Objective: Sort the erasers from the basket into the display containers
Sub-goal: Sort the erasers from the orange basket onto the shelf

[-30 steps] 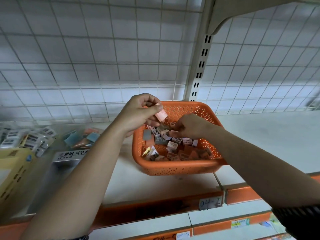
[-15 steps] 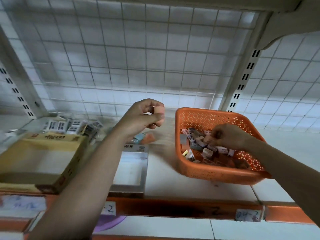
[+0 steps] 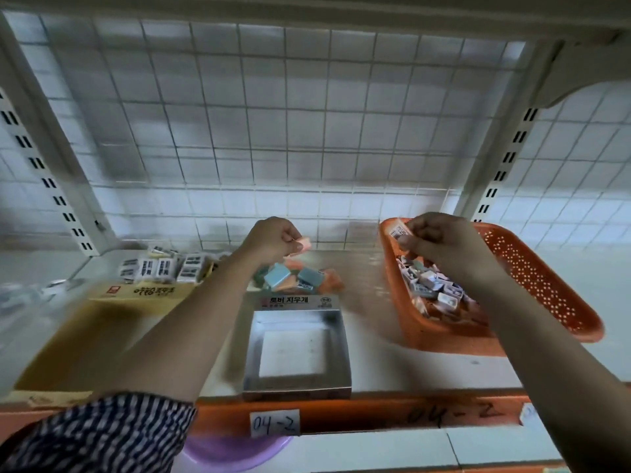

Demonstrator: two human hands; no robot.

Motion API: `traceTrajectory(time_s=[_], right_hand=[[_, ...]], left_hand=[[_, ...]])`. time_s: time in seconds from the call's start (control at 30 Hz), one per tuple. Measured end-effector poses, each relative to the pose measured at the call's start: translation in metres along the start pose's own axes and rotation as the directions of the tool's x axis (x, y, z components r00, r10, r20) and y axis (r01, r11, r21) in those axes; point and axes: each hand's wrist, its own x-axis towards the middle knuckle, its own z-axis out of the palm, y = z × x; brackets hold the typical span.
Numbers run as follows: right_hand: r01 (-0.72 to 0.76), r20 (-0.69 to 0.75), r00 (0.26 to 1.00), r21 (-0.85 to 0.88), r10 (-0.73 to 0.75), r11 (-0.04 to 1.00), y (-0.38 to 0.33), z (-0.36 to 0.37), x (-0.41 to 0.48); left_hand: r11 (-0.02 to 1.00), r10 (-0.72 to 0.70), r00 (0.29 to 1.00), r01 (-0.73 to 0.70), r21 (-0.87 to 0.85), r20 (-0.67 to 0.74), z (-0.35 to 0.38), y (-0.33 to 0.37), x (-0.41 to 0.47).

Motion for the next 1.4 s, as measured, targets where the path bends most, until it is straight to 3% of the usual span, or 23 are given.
traceTrajectory(time_s=[0.23, 0.43, 0.53, 0.67, 0.83, 1.0, 1.13, 1.27, 1.4], right_hand=[[-0.027, -0.075, 0.997, -0.151, 0.016, 0.988, -0.002, 0.021, -0.004], [-0.043, -0.085, 0.996, -0.2, 0.026, 0.979, -0.007, 0.029, -0.002], [-0.04, -0.079, 0.997, -0.187, 0.026, 0.982, -0.011, 0.036, 0.006], [-0.028, 0.0, 1.0, -0.291, 0.029, 0.956, -0.019, 0.055, 0.029], [-0.061, 0.161, 0.975, -0.458, 0.15, 0.887, -0.022, 0.104, 0.072], [-0.1, 0.24, 0.927, -0.585, 0.289, 0.805, -0.008, 0.149, 0.094], [-0.047, 0.285, 0.896, -0.701, 0.34, 0.712, 0.002, 0.156, 0.098], [-0.033, 0.253, 0.942, -0.583, 0.219, 0.812, -0.008, 0.12, 0.099], [-0.035, 0.085, 0.993, -0.455, 0.082, 0.89, -0.012, 0.056, 0.089]], left_hand=[[0.999, 0.04, 0.987, -0.039, -0.01, 0.153, 0.029, -0.003, 0.028], [0.987, -0.013, 0.986, -0.014, 0.162, 0.167, 0.044, -0.01, 0.039], [0.967, 0.024, 0.993, -0.052, 0.251, 0.111, 0.038, -0.012, 0.038], [0.99, 0.134, 0.99, -0.132, 0.056, -0.039, 0.011, -0.003, 0.022], [0.981, 0.141, 0.957, -0.169, -0.094, -0.255, -0.022, 0.001, -0.019], [0.98, 0.099, 0.957, -0.141, -0.14, -0.271, -0.037, -0.003, -0.049], [0.981, 0.106, 0.955, -0.145, -0.126, -0.278, -0.043, -0.007, -0.057], [0.978, 0.129, 0.947, -0.17, -0.117, -0.294, -0.034, 0.004, -0.052], [0.958, 0.208, 0.946, -0.249, -0.145, -0.248, -0.008, 0.039, -0.038]])
